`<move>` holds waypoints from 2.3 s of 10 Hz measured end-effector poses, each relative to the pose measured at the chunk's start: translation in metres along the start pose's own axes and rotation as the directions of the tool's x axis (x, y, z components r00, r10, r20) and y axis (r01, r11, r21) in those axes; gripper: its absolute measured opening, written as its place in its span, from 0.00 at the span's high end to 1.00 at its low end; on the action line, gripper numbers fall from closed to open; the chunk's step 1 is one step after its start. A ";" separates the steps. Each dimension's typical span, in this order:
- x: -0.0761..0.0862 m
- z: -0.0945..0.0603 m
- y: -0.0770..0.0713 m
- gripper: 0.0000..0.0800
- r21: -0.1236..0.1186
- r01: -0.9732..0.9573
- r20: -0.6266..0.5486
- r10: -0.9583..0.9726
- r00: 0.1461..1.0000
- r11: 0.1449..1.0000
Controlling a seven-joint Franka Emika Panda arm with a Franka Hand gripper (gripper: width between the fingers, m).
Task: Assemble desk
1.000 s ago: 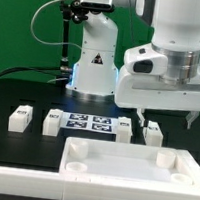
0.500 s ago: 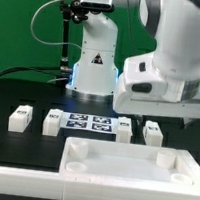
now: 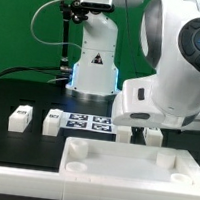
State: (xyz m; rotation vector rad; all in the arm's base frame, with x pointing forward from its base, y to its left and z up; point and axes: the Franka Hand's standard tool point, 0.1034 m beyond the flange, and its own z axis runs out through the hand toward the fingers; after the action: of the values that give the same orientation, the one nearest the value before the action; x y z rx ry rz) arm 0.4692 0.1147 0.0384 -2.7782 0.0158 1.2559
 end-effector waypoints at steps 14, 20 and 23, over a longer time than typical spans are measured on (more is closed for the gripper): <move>0.001 0.044 -0.008 0.64 -0.018 -0.013 0.047 0.013 0.999 1.000; -0.013 -0.009 -0.005 0.64 -0.004 -0.005 0.025 0.005 1.000 1.000; -0.039 -0.061 -0.005 0.64 -0.011 0.058 -0.061 -0.059 0.996 0.998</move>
Offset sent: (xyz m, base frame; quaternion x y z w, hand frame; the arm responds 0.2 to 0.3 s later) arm -0.0285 0.0072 -0.0188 0.0310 -0.0586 0.0605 0.9960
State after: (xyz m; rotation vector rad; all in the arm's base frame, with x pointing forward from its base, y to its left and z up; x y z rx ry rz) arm 0.4893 0.1128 0.1075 -2.8018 -0.0662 1.1602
